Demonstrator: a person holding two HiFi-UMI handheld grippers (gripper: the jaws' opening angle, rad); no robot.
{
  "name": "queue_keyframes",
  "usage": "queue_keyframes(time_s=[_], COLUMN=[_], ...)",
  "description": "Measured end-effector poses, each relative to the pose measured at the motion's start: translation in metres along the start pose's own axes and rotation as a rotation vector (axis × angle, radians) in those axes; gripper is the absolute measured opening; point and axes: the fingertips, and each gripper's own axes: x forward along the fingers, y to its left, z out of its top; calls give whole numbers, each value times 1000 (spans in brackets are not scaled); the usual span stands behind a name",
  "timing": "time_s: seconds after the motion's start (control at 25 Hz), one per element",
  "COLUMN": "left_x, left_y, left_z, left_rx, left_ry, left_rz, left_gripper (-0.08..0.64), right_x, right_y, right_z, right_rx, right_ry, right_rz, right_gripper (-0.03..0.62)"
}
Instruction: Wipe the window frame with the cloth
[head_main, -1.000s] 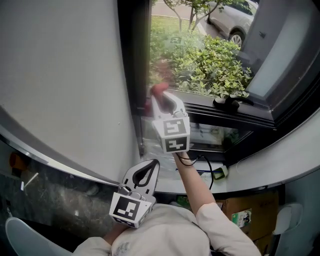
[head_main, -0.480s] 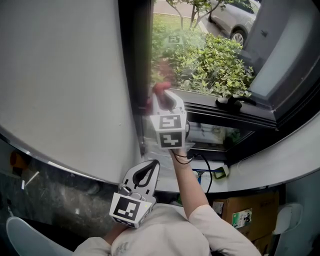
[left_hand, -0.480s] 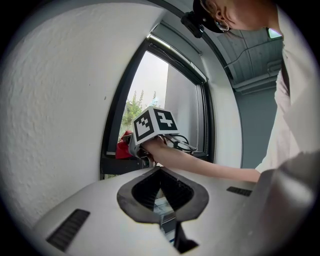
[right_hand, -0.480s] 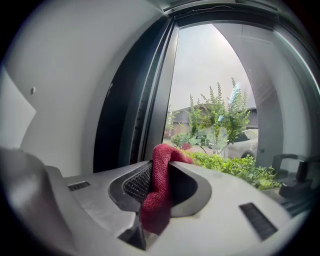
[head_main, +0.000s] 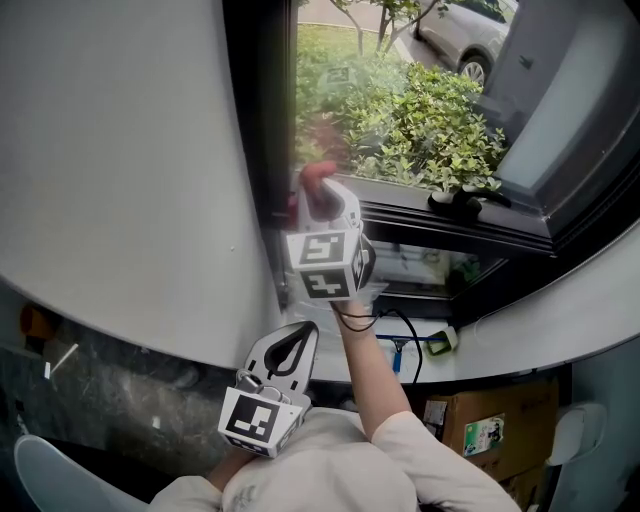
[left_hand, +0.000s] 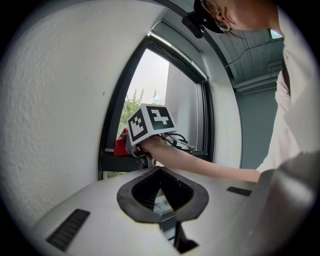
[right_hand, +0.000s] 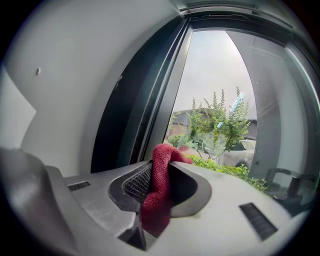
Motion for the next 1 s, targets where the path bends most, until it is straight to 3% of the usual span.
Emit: queue_keyframes(time_s=[1.0], left_x=[10], left_y=[-11], left_z=[-4], left_rx=[-7], left_ry=[3], left_rz=[-46], left_gripper=[8], right_x=[-9], right_y=[-28], right_z=[-16], right_rx=[21], right_ry=[24], right_rz=[-11], right_gripper=[92])
